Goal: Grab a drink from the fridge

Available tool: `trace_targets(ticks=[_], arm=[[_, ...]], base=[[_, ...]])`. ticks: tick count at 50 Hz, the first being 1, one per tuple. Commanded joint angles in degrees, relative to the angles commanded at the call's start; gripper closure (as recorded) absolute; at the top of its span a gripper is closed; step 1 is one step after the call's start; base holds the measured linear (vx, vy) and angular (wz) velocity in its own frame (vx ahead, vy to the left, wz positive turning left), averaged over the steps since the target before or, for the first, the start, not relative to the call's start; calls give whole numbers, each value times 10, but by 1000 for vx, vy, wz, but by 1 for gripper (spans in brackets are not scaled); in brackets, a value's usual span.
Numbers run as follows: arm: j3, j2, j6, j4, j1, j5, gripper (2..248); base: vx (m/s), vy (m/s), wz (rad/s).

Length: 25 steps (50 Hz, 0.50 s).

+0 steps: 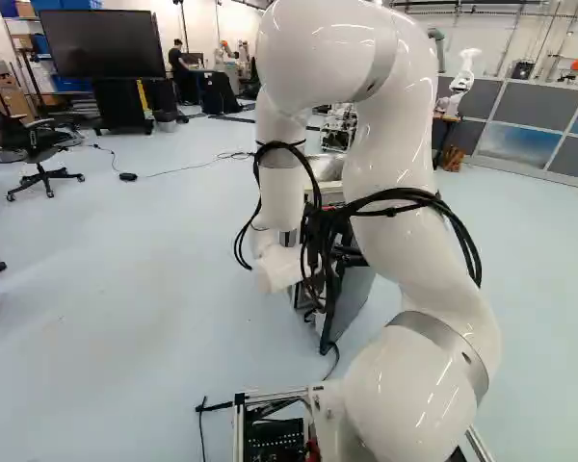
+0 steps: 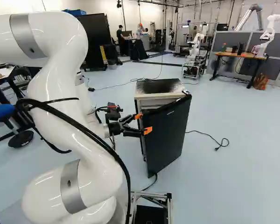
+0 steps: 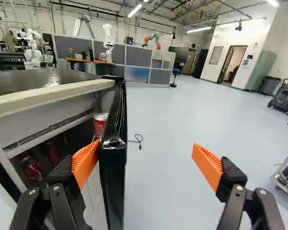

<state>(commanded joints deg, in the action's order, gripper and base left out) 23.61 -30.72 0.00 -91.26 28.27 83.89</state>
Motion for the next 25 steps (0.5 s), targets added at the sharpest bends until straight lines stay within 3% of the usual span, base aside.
trace_targets(ticks=[25], arm=[[-56,9,0,-57,-24,0,3]], base=[[0,0,0]])
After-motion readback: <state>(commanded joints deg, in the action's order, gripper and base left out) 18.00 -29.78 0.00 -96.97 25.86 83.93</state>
